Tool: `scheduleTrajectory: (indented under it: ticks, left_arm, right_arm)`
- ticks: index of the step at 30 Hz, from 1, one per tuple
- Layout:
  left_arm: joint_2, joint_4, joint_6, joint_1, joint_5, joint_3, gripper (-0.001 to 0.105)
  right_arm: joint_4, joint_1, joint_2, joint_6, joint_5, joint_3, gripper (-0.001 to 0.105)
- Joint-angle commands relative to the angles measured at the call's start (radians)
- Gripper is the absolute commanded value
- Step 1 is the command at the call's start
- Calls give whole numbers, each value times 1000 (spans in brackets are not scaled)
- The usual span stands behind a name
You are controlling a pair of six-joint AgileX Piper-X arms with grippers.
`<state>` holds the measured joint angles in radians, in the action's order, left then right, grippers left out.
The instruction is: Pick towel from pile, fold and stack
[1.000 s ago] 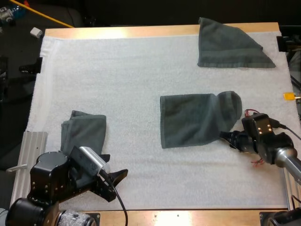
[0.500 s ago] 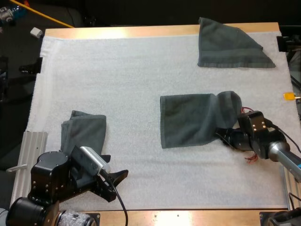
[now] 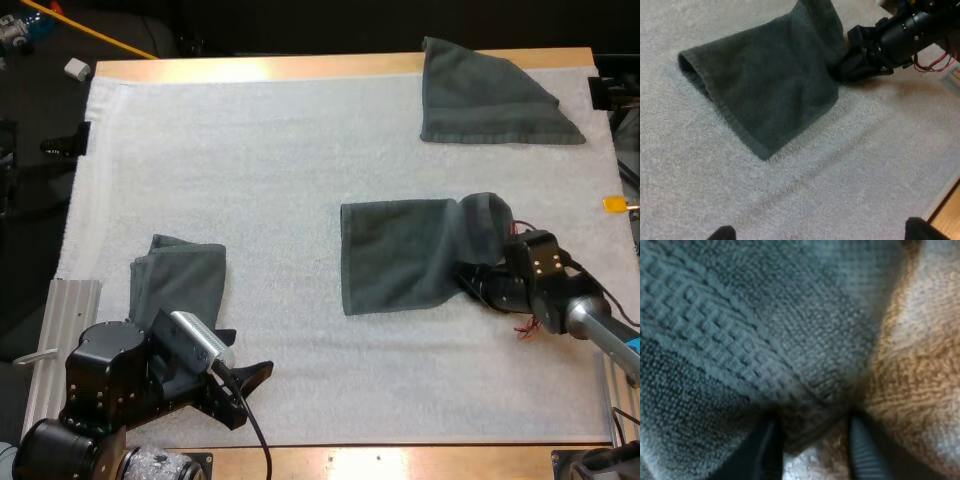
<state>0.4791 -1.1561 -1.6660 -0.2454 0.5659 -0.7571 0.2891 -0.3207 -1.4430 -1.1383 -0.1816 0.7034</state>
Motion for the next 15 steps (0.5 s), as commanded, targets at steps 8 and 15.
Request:
scheduleTrajectory:
  ticks: [8,15]
  left_arm:
    - [1,7,0,-5,11,-3,65]
    - [12,37,5,-4,13,4,65]
  right_arm:
    - [4,-1,9,-8,-14,7,0]
    - [135,-3,113,-84,-8,4,0]
